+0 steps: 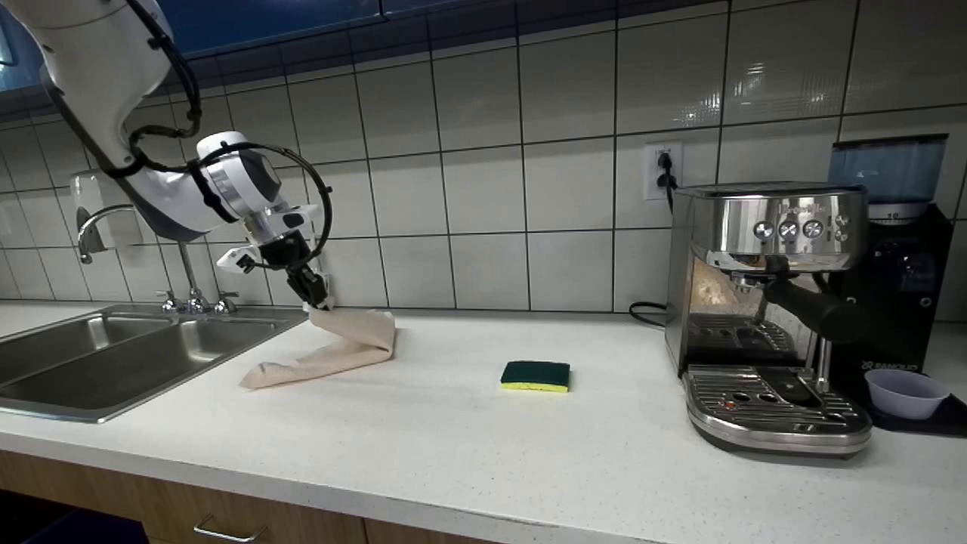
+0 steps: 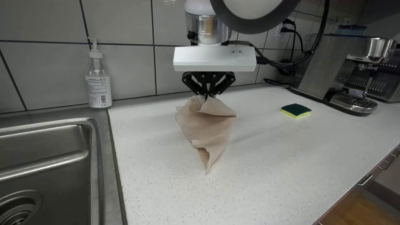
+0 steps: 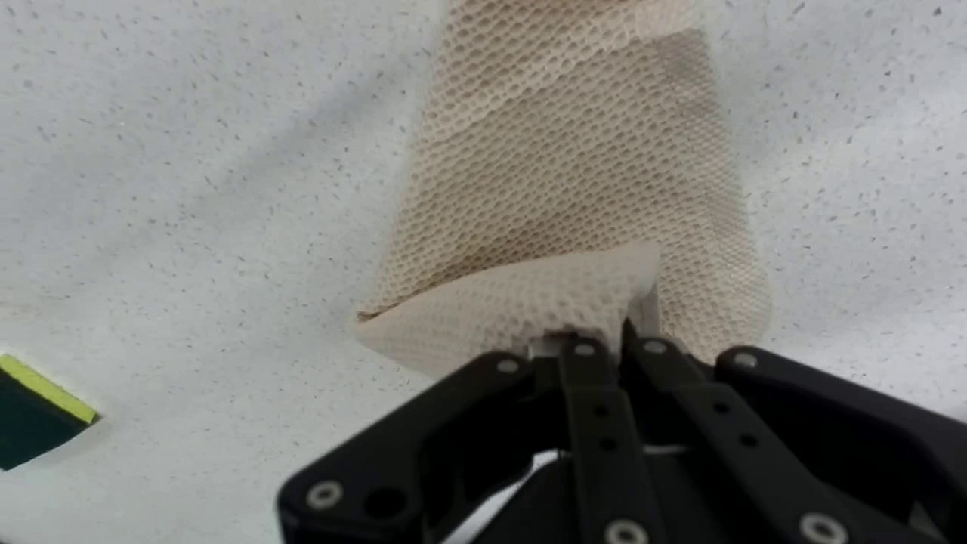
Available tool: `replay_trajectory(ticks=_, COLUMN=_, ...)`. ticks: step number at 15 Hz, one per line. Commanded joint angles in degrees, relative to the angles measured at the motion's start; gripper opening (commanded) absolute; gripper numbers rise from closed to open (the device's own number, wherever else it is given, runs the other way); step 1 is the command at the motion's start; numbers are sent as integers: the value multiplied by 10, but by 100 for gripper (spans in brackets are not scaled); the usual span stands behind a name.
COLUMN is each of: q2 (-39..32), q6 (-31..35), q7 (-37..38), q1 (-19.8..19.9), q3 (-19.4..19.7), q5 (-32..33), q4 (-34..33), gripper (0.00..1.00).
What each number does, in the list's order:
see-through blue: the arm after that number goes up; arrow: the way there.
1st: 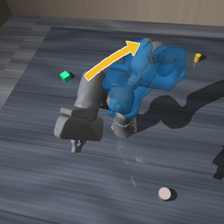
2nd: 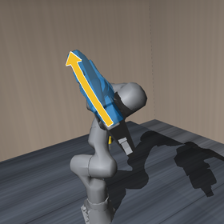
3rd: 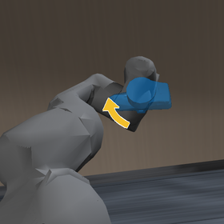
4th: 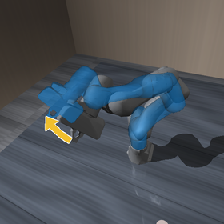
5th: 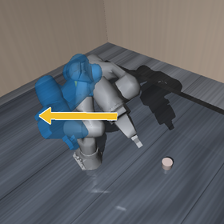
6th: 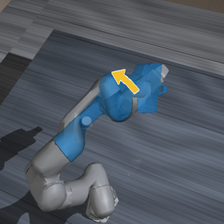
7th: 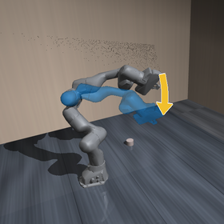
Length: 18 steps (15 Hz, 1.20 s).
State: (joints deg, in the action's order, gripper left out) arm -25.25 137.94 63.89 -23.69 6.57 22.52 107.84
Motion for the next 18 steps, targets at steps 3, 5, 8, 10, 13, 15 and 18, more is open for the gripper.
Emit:
replay_trajectory(ticks=3, q2=29, q6=-32, q7=27, q1=0, q3=-22, q5=17, q4=20, gripper=1)
replay_trajectory(ticks=5, q2=34, q6=-36, q7=28, q1=-1, q3=-29, q5=17, q4=26, gripper=1)
replay_trajectory(ticks=8, q2=38, q6=-41, q7=31, q1=0, q3=-35, q5=18, q4=32, gripper=1)
replay_trajectory(ticks=10, q2=41, q6=-44, q7=33, q1=0, q3=-38, q5=18, q4=37, gripper=1)
replay_trajectory(ticks=13, q2=43, q6=-52, q7=37, q1=2, q3=-40, q5=18, q4=41, gripper=1)
replay_trajectory(ticks=15, q2=46, q6=-55, q7=40, q1=3, q3=-41, q5=18, q4=44, gripper=1)
replay_trajectory(ticks=18, q2=50, q6=-57, q7=44, q1=4, q3=-42, q5=18, q4=49, gripper=1)
